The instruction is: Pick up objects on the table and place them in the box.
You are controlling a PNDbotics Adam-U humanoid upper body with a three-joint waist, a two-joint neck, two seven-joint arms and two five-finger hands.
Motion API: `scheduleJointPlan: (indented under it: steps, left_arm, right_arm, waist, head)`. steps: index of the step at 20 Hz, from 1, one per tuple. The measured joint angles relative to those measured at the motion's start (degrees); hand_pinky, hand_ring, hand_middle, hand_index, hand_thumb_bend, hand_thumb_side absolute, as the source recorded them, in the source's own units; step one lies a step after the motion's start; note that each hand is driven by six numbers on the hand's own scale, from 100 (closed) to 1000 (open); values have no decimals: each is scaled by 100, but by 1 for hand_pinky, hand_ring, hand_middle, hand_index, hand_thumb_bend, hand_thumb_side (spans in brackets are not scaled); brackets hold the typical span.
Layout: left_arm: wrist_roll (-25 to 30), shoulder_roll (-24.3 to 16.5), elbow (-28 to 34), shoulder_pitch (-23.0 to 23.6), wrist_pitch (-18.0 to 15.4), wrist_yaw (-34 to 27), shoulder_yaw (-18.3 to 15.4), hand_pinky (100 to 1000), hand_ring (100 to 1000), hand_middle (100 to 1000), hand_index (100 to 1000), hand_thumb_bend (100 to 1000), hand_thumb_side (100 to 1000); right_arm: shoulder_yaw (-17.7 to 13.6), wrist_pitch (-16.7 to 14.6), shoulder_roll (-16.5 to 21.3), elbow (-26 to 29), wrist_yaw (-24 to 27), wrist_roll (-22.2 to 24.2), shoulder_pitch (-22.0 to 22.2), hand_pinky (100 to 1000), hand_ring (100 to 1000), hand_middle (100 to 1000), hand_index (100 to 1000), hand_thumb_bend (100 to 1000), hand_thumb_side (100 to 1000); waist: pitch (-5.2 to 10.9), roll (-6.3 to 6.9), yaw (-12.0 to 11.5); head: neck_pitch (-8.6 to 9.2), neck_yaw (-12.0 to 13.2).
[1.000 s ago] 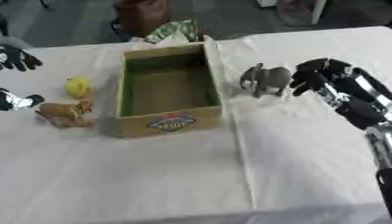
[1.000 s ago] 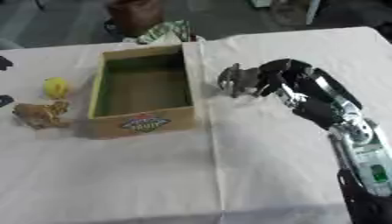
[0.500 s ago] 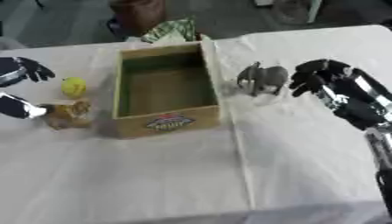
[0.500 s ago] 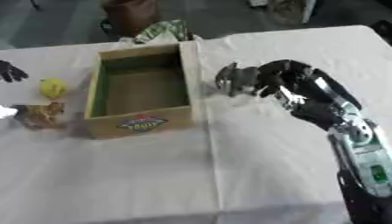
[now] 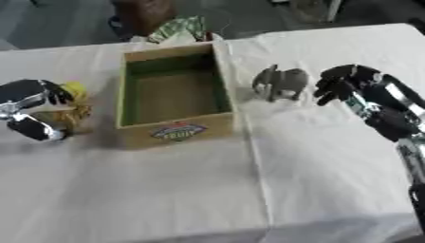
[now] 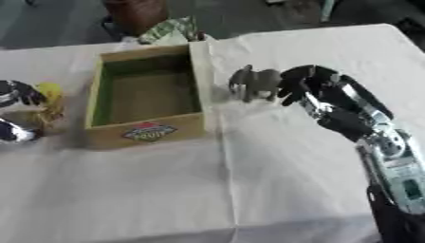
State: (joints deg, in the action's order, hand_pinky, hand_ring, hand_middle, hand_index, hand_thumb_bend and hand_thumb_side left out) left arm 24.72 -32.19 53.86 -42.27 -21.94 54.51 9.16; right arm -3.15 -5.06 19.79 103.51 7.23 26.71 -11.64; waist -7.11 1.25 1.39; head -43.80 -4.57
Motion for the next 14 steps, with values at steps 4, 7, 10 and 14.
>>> scheduleJointPlan:
  steps: [4, 7, 10, 14]
  left_arm:
    - [114, 2, -124, 38, 37, 166, -39, 622, 525, 502, 697, 100, 172]
    - [158, 3, -155, 52, 81, 179, -69, 594, 474, 441, 643, 100, 209]
    - [220, -3, -139, 52, 109, 118, -97, 587, 459, 415, 620, 100, 231]
    - [318, -60, 70, 24, 119, -142, -161, 584, 454, 406, 613, 100, 254]
  right_arm:
    - [0, -7, -16, -1, 0, 7, -2, 613, 670, 647, 767, 100, 485]
    - [0, -11, -34, -2, 0, 11, -3, 613, 670, 647, 767, 100, 485]
    - [-1, -11, -38, -4, 0, 10, -2, 614, 670, 647, 767, 100, 484]
    - [-2, -11, -38, -16, 0, 10, 1, 614, 671, 647, 767, 100, 484]
  waist:
    - [-1, 1, -6]
    - [-2, 0, -14]
    - [-2, 1, -14]
    - [1, 7, -22]
  head:
    - [0, -3]
    - [0, -4]
    - [0, -5]
    - [0, -9]
